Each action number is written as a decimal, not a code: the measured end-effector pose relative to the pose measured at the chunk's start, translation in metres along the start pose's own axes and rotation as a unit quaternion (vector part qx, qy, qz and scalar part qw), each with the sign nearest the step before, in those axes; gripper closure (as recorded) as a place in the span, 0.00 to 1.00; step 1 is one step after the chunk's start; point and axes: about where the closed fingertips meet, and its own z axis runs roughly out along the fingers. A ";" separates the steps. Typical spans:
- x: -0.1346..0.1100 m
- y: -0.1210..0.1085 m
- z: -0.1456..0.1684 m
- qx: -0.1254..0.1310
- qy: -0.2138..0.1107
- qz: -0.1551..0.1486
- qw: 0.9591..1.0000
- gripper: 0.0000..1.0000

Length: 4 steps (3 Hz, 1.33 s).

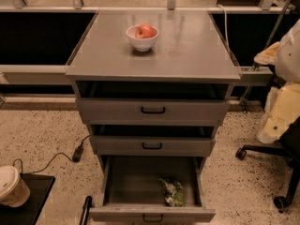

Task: Pick green jalapeno chip bag from bottom drawer and place on counter

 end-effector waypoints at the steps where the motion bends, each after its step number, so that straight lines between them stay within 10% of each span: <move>1: 0.041 0.024 0.049 -0.034 -0.029 0.023 0.999 0.00; 3: 0.144 0.103 0.225 -0.145 -0.122 0.091 0.978 0.00; 4: 0.141 0.112 0.305 -0.199 -0.149 0.078 0.966 0.00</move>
Offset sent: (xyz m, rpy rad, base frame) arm -0.0909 -0.1145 -0.3137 0.4041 0.3055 -0.1117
